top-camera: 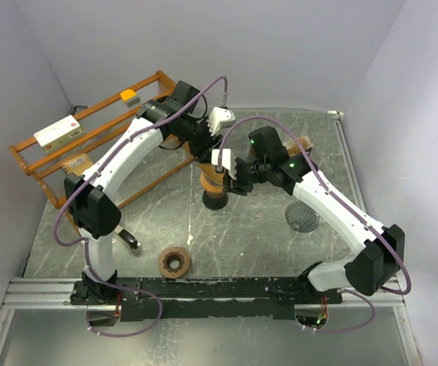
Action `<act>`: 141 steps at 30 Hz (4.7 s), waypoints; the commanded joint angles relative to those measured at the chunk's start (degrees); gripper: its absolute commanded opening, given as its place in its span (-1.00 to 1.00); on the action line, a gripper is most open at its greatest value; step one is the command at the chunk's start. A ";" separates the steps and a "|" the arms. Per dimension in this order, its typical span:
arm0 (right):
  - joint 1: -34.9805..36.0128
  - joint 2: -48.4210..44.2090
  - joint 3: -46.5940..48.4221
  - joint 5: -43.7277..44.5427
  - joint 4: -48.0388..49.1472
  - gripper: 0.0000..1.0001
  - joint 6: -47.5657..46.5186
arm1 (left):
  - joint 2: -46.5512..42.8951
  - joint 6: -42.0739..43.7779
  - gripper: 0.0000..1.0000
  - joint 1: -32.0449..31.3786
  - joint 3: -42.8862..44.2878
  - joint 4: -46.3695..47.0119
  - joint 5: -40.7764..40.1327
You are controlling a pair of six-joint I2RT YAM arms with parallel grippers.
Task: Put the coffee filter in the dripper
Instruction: Place the coffee filter in the coffee dripper.
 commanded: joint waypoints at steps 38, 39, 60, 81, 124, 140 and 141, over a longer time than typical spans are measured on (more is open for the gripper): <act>-0.09 4.53 0.46 -0.02 2.70 0.11 -0.68 | -3.40 -0.04 0.84 -1.69 -9.30 10.86 -13.58; -0.01 4.71 0.56 -0.02 2.70 0.10 -0.76 | -3.38 -0.04 0.84 -1.72 -9.32 10.85 -13.66; -0.09 6.33 3.50 -1.67 0.02 0.08 -3.11 | -3.65 -0.52 0.91 -1.61 -6.64 12.20 -10.03; 0.28 7.07 3.72 -1.95 -0.77 0.07 -3.31 | -1.82 1.19 0.88 -1.59 -4.58 12.15 -11.91; 0.46 9.39 4.28 -2.23 -1.96 0.02 -4.43 | -4.18 1.00 0.84 -1.62 -8.95 13.39 -13.37; 0.50 10.07 5.85 -2.91 -2.97 0.02 -4.59 | -4.26 -1.42 0.86 -1.55 -8.93 16.78 -14.99; 0.44 10.08 5.94 -2.96 -3.00 0.02 -4.63 | -3.92 -1.37 0.86 -1.51 -9.10 17.00 -15.90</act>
